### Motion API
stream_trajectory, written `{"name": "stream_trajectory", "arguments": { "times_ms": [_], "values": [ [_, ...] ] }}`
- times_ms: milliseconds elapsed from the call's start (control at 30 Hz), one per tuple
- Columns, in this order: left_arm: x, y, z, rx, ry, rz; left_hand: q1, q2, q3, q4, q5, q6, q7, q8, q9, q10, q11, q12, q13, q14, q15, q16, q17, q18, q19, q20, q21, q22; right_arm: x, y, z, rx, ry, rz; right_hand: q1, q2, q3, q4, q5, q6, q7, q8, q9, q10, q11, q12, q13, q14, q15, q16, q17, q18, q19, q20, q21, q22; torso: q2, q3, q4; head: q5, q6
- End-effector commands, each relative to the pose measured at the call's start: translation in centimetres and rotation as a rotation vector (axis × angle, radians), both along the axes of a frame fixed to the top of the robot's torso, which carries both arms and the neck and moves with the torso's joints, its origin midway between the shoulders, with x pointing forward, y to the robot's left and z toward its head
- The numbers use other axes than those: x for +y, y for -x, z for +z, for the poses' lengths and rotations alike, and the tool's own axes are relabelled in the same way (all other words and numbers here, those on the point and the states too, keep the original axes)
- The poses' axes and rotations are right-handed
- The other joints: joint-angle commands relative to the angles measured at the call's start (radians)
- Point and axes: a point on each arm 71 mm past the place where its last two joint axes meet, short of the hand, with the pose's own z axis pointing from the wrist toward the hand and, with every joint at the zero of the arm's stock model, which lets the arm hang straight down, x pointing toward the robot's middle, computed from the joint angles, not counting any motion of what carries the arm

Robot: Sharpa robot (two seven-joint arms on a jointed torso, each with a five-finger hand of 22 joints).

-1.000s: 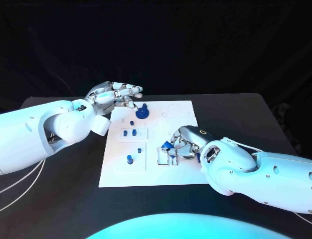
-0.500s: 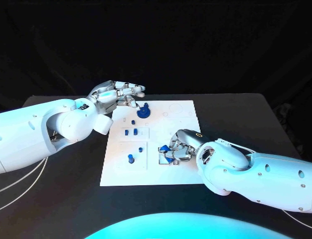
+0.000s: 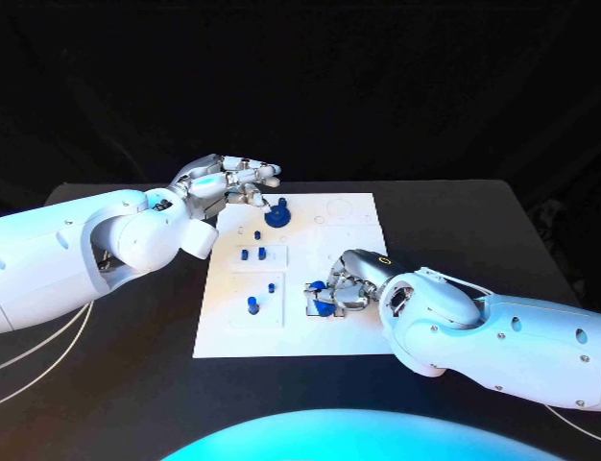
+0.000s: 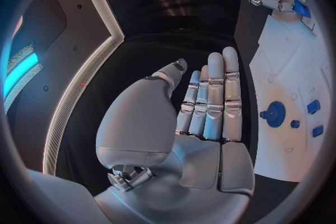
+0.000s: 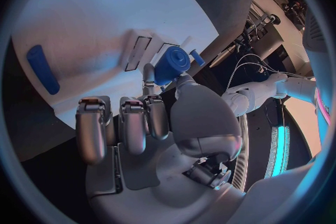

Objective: Assemble the parts on the task board

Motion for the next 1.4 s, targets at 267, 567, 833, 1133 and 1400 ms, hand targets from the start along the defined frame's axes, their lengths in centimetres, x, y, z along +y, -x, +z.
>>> {"name": "stream_trajectory", "arguments": {
  "times_ms": [267, 567, 833, 1133, 1400],
  "values": [
    [-0.2, 0.1, 0.1, -0.005, 0.008, -0.021, -0.002, 0.011, -0.008, 0.0, -0.004, -0.008, 0.0, 0.006, 0.001, -0.007, 0.001, 0.006, 0.001, -0.005, 0.006, 0.005, -0.002, 0.016, 0.006, 0.001, -0.007, -0.002, 0.0, 0.0, 0.1, -0.015, 0.004, -0.007, -0.084, -0.003, -0.092, 0.001, -0.123, -0.021, 0.0, 0.017, 0.012, 0.017, 0.012, -0.029, 0.125, 0.108, 0.001, 0.004, 0.263, -0.005, 0.09, -0.004, -0.031, 0.227, 0.001, 0.0004, -0.0007, -0.001, -0.002],
    [-0.2, 0.2, 0.1, 0.001, 0.007, -0.029, -0.002, 0.012, -0.01, 0.002, -0.004, -0.01, 0.001, 0.006, 0.001, -0.009, 0.002, 0.007, 0.001, -0.005, 0.006, 0.006, -0.002, 0.016, 0.008, 0.001, -0.009, -0.004, -0.4, 0.1, 0.3, -0.036, 0.002, -0.01, -0.1, 0.008, -0.12, 0.002, -0.168, -0.031, 0.002, 0.021, 0.017, 0.008, 0.014, -0.046, 0.114, 0.108, 0.002, 0.004, 0.263, -0.003, 0.087, -0.003, -0.043, 0.222, 0.0, 0.0007, -0.001, 0.0, -0.003],
    [-0.1, 0.1, 0.1, 0.002, 0.005, -0.027, -0.001, 0.013, -0.01, 0.002, -0.004, -0.01, 0.001, 0.006, 0.001, -0.01, 0.002, 0.007, 0.001, -0.005, 0.006, 0.006, -0.002, 0.016, 0.008, 0.001, -0.01, -0.005, -1.0, 1.2, 1.1, -0.066, -0.035, 0.012, -0.026, 0.027, -0.129, -0.014, -0.115, -0.034, -0.001, 0.032, 0.023, 0.015, 0.013, -0.038, 0.125, 0.108, 0.001, 0.004, 0.263, -0.005, 0.09, -0.004, -0.032, 0.228, -0.001, 0.0006, -0.0018, 0.0, -0.001],
    [-0.1, 0.1, 0.0, 0.004, 0.003, -0.025, 0.006, 0.018, -0.009, 0.001, -0.003, -0.011, 0.0, 0.007, 0.001, -0.012, 0.001, 0.01, 0.001, -0.006, 0.006, 0.006, -0.002, 0.016, 0.011, 0.0, -0.013, -0.007, -1.6, 2.0, 1.4, -0.05, -0.028, 0.052, 0.073, 0.035, -0.122, -0.056, -0.096, -0.039, -0.002, 0.038, 0.027, 0.017, 0.011, -0.036, 0.13, 0.108, -0.001, 0.004, 0.263, -0.006, 0.09, -0.005, -0.03, 0.23, -0.001, 0.001, -0.0003, 0.0, -0.001],
    [-0.1, 0.1, 0.0, 0.004, 0.003, -0.026, 0.006, 0.018, -0.009, 0.001, -0.003, -0.011, 0.0, 0.007, 0.001, -0.012, 0.001, 0.01, 0.001, -0.006, 0.006, 0.006, -0.002, 0.016, 0.011, 0.0, -0.013, -0.007, -1.7, 2.0, 1.2, -0.037, -0.016, 0.053, 0.092, 0.039, -0.119, -0.064, -0.094, -0.04, -0.002, 0.039, 0.027, 0.017, 0.011, -0.037, 0.13, 0.108, -0.001, 0.004, 0.263, -0.006, 0.09, -0.005, -0.031, 0.229, 0.0, 0.0002, 0.0003, 0.0, -0.001]
  ]
}}
